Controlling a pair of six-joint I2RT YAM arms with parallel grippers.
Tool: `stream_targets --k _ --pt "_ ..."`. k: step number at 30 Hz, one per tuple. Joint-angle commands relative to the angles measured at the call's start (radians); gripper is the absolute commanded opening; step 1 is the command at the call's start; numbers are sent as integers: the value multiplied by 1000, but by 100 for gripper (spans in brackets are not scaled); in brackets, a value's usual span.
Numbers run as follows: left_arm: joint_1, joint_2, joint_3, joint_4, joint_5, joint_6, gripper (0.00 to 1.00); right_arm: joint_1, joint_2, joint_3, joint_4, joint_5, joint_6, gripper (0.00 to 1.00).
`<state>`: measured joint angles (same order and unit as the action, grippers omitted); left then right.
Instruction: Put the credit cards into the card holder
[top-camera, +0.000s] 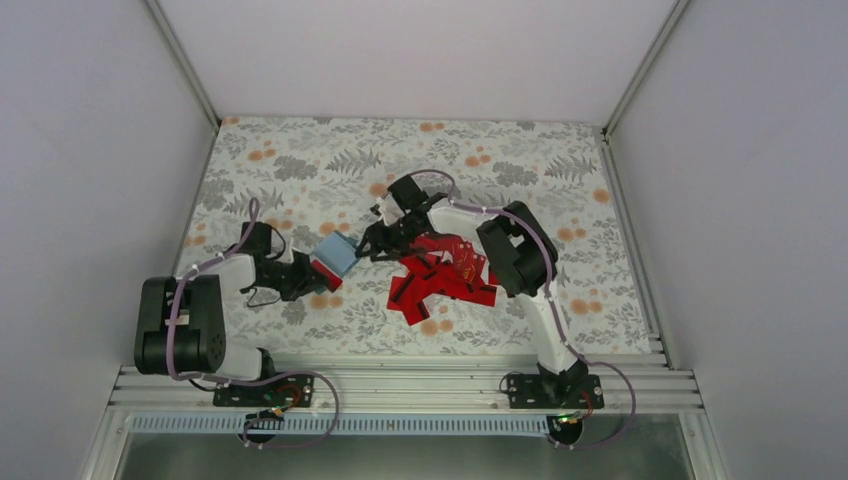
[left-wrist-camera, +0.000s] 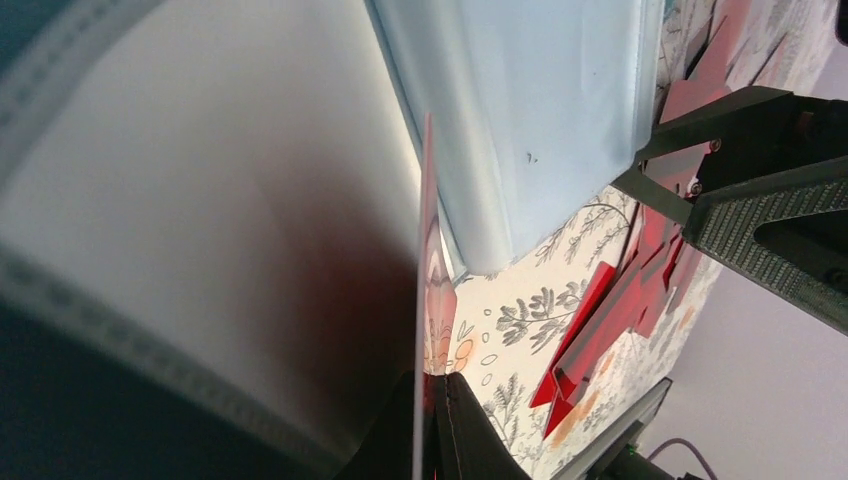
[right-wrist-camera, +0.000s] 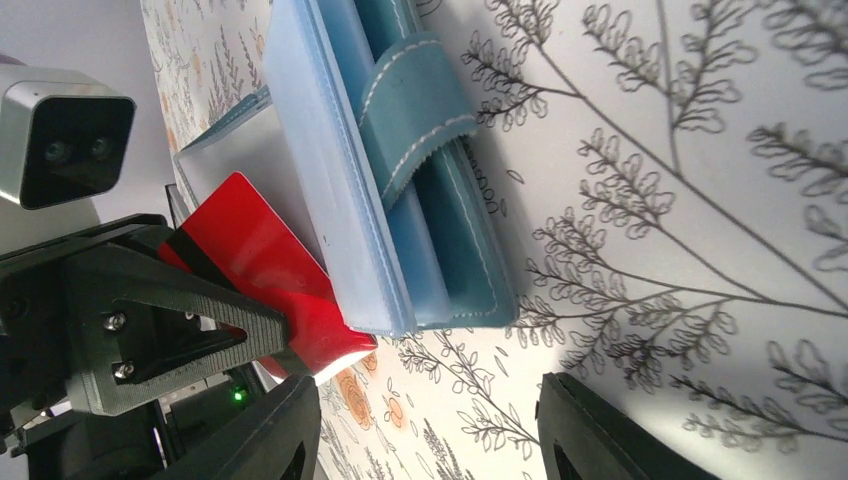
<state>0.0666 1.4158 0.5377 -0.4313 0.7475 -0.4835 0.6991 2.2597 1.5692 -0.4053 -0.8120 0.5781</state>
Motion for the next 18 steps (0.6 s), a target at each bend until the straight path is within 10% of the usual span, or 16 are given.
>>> stream_targets --k 1,18 --pt "6 38 -10 92 41 -24 2 -31 -11 -14 -57 34 -32 56" --pt "6 203 151 28 178 159 2 -132 -138 -158 -50 42 -68 56"
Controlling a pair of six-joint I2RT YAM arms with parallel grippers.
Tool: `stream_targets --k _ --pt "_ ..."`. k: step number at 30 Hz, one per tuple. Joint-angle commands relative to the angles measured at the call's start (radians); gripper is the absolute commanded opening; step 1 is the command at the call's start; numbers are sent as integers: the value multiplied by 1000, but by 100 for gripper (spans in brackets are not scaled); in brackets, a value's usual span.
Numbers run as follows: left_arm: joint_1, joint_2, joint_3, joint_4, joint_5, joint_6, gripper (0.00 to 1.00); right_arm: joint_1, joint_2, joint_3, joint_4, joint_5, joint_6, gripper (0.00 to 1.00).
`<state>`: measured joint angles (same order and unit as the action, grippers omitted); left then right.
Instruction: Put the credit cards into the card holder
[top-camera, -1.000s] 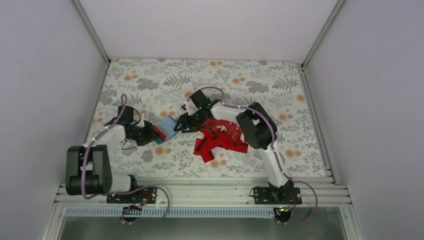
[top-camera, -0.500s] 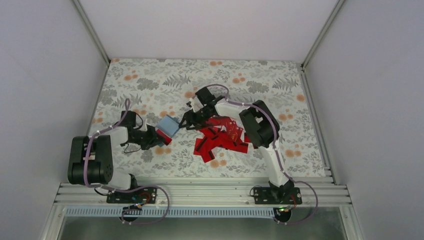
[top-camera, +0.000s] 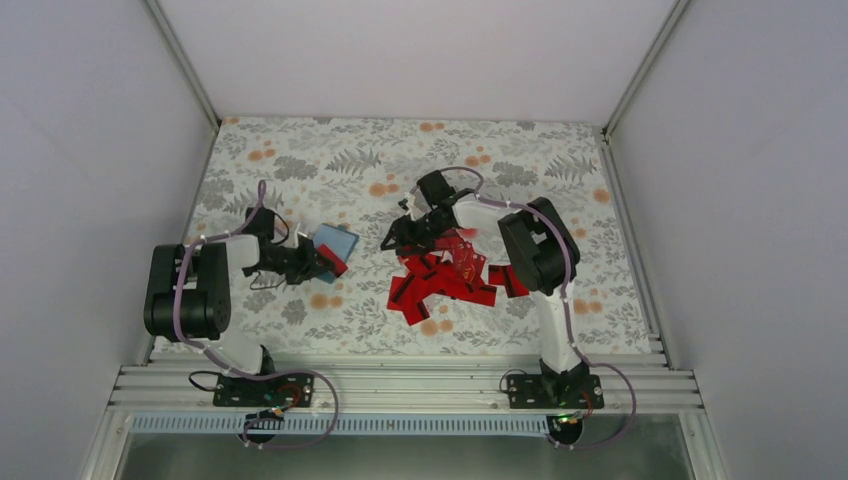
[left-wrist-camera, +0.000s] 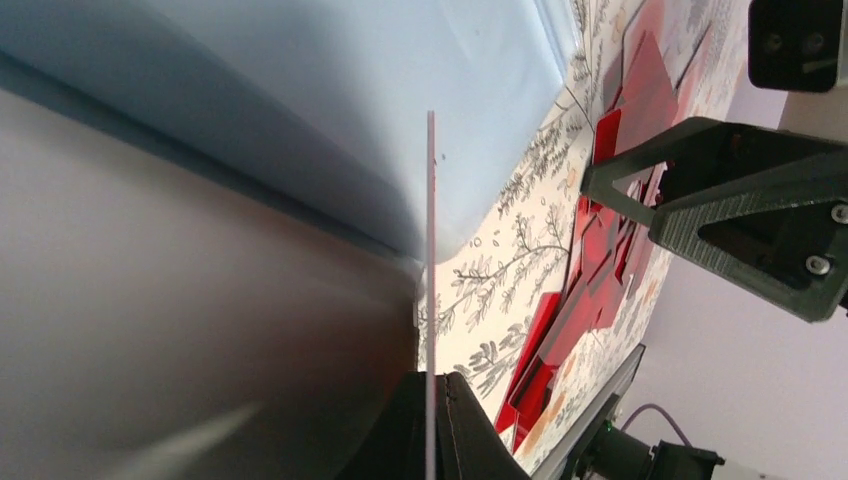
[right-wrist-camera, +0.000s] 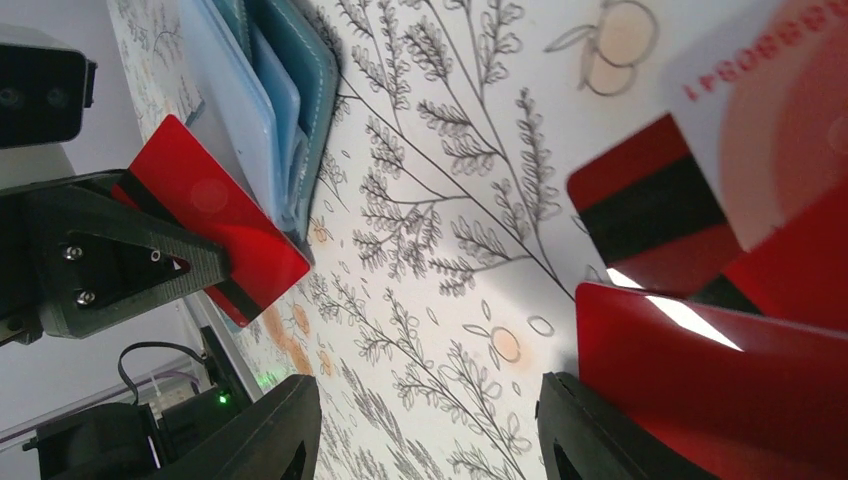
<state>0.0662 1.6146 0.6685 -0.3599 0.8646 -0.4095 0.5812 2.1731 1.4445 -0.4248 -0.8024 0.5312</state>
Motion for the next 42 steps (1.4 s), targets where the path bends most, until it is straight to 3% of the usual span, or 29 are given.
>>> stream_targets --k 1,7,14,21,42 --pt "8 2 17 -58 64 90 2 -17 -57 -38 -31 32 -22 56" --pt "17 -76 -70 41 165 -37 2 -24 -94 -53 -47 28 -32 56" --pt "43 -62 -86 -25 145 -4 3 -25 -97 -45 -73 11 -49 56" --pt "93 -14 -116 24 175 -16 2 -26 -83 -20 -95 -1 -62 56" --pt "122 105 -11 13 229 53 2 -27 -56 30 -113 -35 -87 56"
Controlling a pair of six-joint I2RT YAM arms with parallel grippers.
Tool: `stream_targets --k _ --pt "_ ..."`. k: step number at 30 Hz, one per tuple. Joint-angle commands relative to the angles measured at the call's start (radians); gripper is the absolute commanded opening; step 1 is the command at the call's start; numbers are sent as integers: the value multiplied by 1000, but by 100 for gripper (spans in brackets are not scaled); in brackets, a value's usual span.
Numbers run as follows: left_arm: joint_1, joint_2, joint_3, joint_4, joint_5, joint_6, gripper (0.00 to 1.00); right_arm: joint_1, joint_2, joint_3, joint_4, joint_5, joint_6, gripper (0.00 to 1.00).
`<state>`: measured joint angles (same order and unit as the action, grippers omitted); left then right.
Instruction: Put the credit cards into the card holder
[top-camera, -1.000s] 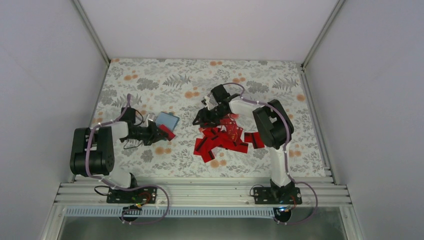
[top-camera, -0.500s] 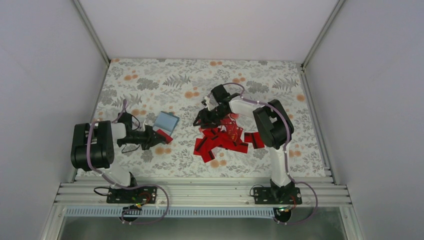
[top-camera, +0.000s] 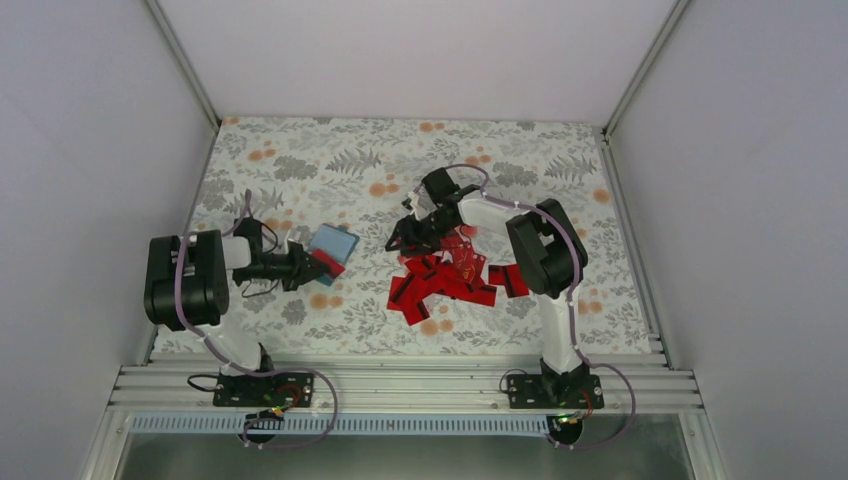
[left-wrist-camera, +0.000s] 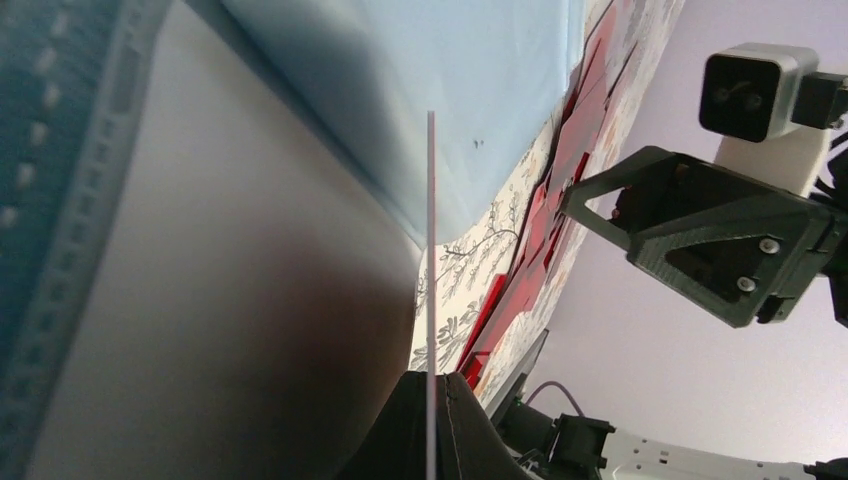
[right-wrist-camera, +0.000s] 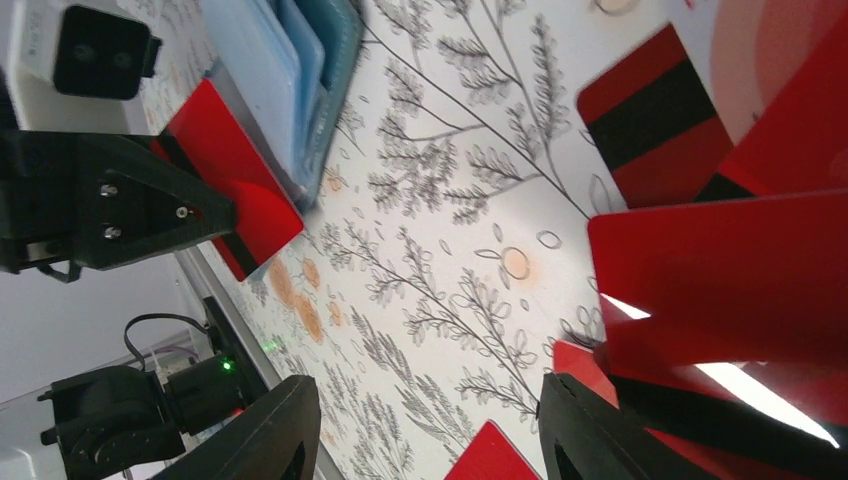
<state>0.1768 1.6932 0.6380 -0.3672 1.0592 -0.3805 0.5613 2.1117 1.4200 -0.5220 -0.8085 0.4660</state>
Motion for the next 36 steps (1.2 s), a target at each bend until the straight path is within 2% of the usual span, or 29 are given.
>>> stream_targets --k 1,11,14,21,26,28,32,36 --pt "12 31 22 24 35 25 2 -6 10 67 -22 -34 -27 56" --pt "30 5 14 56 6 -12 3 5 66 222 4 -106 -29 57" --pt "32 -48 8 8 -59 -13 2 22 124 340 5 -120 -2 57" --pt "32 -199 -17 -95 -238 -46 2 103 357 690 -40 -49 10 54" --pt "32 -284 -18 -115 -431 -105 2 159 469 831 -22 4 17 53" --pt "32 -271 0 -113 -477 -120 2 168 476 832 -17 60 28 52" --pt "27 -213 32 -55 -466 -146 2 173 449 762 -48 197 22 49" --pt "3 -127 88 -15 -419 -119 2 172 377 599 -47 230 16 48"
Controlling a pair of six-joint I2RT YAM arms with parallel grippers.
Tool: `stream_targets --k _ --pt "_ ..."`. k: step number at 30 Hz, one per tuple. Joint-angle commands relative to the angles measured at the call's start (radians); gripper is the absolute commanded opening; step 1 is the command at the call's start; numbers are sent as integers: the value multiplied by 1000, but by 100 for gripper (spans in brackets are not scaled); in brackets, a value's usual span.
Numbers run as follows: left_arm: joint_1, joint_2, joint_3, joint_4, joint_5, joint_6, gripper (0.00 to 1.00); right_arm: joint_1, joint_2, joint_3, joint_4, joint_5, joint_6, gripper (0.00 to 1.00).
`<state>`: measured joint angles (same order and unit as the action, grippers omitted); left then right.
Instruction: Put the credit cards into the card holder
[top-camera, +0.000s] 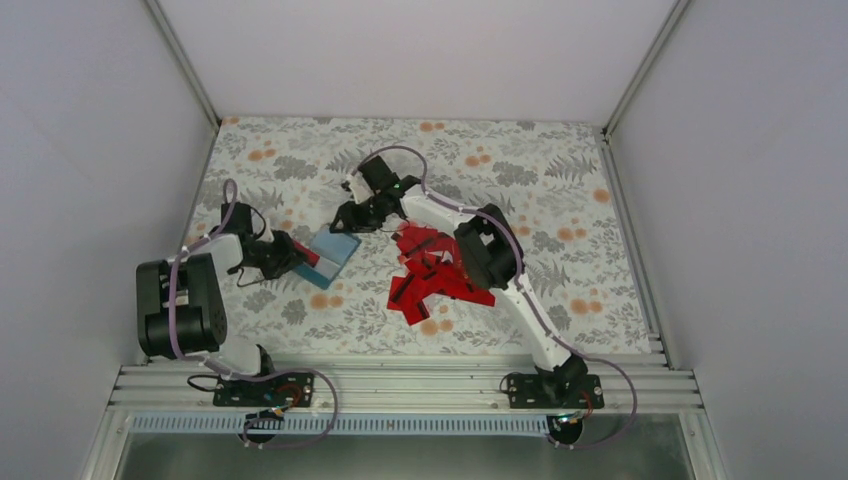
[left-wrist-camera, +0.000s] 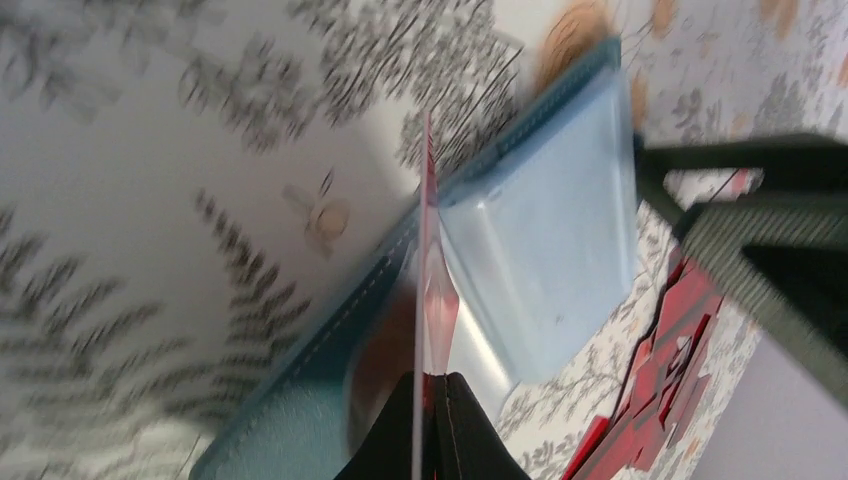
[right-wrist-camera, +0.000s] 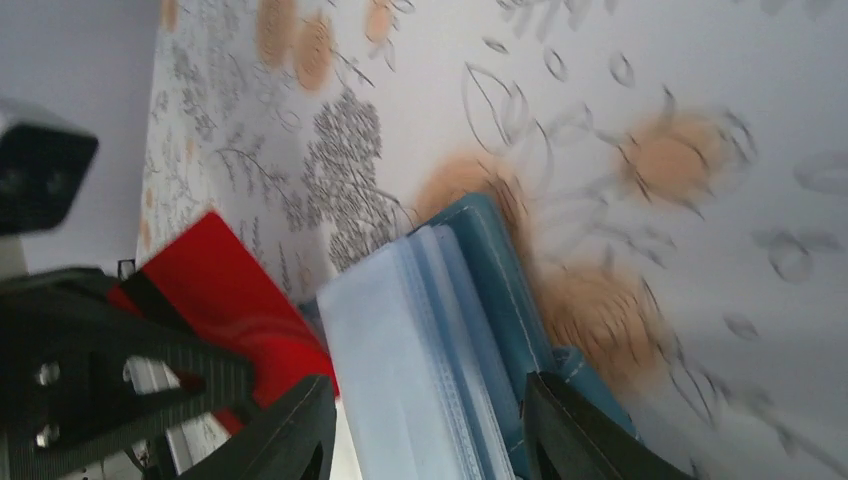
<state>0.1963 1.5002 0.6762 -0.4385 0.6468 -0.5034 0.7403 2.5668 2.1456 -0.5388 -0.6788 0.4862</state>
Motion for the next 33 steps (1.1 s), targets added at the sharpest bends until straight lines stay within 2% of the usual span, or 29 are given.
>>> stream_targets --k 1,7,12,19,22,29,33 --pt "-26 87 60 71 7 9 2 -7 -103 -193 -20 101 -5 48" --pt "-110 152 132 95 44 34 2 -7 -253 -424 10 101 6 49" --pt "-172 136 114 96 27 31 2 -12 -349 -555 42 91 28 50" --pt "-173 34 105 50 -34 156 2 -45 -377 -572 44 120 30 50" --pt "-168 28 89 84 12 192 2 -51 -386 -587 44 121 18 50" --pt "-161 68 -2 293 187 157 2 -57 -398 -660 103 84 37 50" --pt "-163 81 -13 314 217 183 2 -58 -395 -671 117 80 47 49"
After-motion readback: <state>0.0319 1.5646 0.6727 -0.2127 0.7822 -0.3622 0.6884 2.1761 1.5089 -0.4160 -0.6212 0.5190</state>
